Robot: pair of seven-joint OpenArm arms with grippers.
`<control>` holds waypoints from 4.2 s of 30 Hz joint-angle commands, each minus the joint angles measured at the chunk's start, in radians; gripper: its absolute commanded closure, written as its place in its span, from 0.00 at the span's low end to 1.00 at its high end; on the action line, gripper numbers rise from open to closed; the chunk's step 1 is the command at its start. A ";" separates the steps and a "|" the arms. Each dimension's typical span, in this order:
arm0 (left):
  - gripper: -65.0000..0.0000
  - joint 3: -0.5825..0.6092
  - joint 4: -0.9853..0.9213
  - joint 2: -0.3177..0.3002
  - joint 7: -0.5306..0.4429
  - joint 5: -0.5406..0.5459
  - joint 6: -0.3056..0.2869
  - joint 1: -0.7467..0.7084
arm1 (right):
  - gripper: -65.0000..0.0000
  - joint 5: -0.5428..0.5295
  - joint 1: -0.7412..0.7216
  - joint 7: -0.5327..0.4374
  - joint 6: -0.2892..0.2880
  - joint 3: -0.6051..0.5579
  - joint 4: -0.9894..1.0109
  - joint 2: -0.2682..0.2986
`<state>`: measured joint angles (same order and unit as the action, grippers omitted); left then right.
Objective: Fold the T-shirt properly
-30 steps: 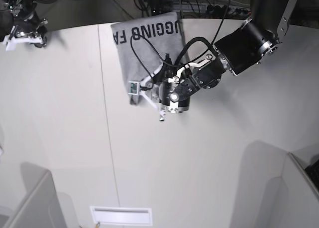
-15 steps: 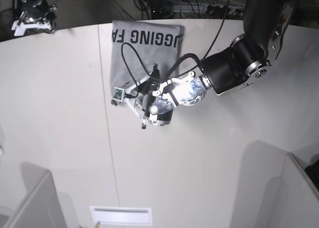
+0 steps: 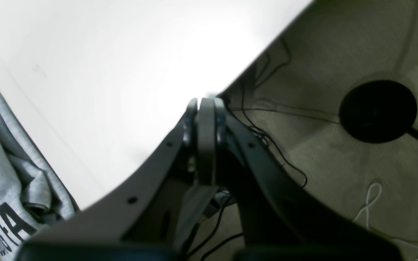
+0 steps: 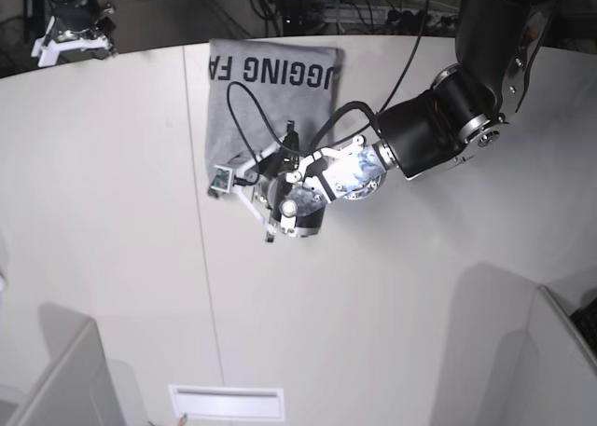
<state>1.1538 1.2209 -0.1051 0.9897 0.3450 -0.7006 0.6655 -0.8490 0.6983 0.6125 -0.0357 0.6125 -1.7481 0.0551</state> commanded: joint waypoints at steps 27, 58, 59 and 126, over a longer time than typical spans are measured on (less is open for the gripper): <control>0.73 -0.010 -0.065 0.055 0.004 -0.016 0.002 0.093 | 1.00 0.035 0.014 -0.012 -0.010 0.005 -0.017 0.012; 1.00 -0.924 0.781 -0.318 -0.019 -0.212 0.002 -0.631 | 1.00 0.037 0.165 -0.010 -0.234 0.017 -0.131 0.021; 1.00 -0.924 0.781 -0.342 -0.061 -0.232 0.002 -0.688 | 1.00 0.037 0.188 -0.010 -0.234 0.017 -0.149 0.021; 1.00 -0.725 -1.097 0.003 -1.262 -0.243 0.579 -0.815 | 1.00 0.822 -0.529 -0.840 -0.200 -0.839 1.664 0.048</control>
<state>0.4290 0.1246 -0.0841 -0.2668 0.1024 -0.1303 -0.1497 -0.0254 0.1528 -0.2398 -0.2367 -0.2283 -0.0860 0.0959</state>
